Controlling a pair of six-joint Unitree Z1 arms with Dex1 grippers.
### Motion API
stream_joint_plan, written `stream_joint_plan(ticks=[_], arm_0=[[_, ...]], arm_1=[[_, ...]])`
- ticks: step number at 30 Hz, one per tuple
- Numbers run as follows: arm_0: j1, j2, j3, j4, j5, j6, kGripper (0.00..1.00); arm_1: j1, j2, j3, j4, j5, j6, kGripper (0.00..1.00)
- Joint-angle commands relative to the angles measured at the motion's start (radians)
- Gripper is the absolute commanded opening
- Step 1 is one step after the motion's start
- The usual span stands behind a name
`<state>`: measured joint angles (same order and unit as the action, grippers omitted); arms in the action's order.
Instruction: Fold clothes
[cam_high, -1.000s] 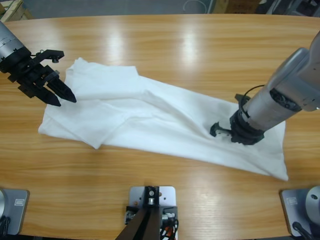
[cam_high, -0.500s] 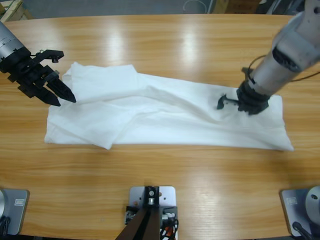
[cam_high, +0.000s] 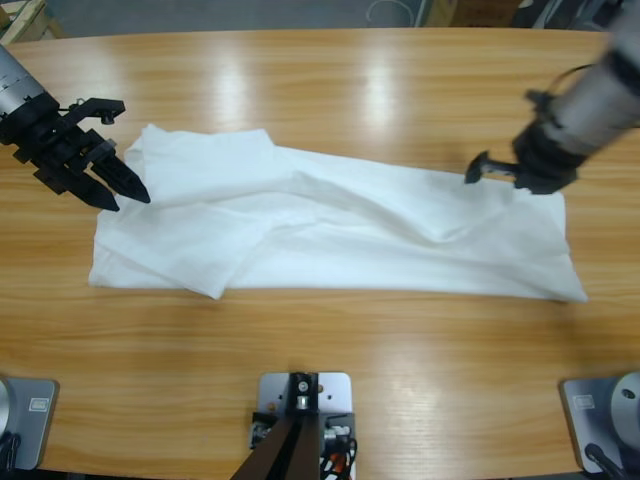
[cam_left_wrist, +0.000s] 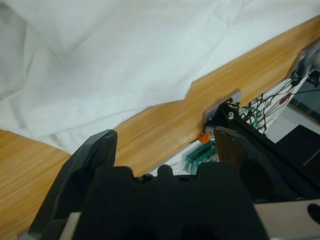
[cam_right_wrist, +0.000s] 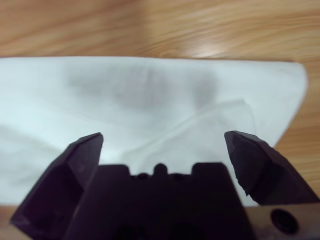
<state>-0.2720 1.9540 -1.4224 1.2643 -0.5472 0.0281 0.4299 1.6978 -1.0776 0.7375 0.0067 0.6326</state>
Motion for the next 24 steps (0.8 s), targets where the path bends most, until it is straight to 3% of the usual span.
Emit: stream_joint_plan(ticks=[1,5,8,14,18,20,24], arm_0=[[0.008,-0.009,0.030,-0.011,0.010,0.000,0.757],[0.004,-0.019,0.034,-0.011,0.009,0.000,0.757],[0.004,-0.026,0.039,-0.010,0.009,0.000,0.757],[0.001,-0.026,0.040,-0.010,0.010,0.000,0.757],[0.002,-0.026,0.042,-0.010,0.011,0.000,0.757],[0.002,-0.026,0.042,-0.010,0.012,-0.001,0.757],[0.004,-0.022,0.042,-0.010,0.013,-0.002,0.757]], arm_1=[[-0.112,-0.422,0.370,-0.233,0.107,0.147,1.000],[-0.142,-0.411,0.456,-0.323,0.174,0.243,1.000],[-0.234,-0.394,0.502,-0.319,0.188,0.286,0.996],[-0.302,-0.384,0.521,-0.277,0.120,0.327,0.982],[-0.345,-0.329,0.531,-0.303,0.133,0.342,0.986],[-0.349,-0.294,0.583,-0.368,0.135,0.374,0.987],[-0.355,-0.255,0.732,-0.645,0.170,0.380,0.987]])
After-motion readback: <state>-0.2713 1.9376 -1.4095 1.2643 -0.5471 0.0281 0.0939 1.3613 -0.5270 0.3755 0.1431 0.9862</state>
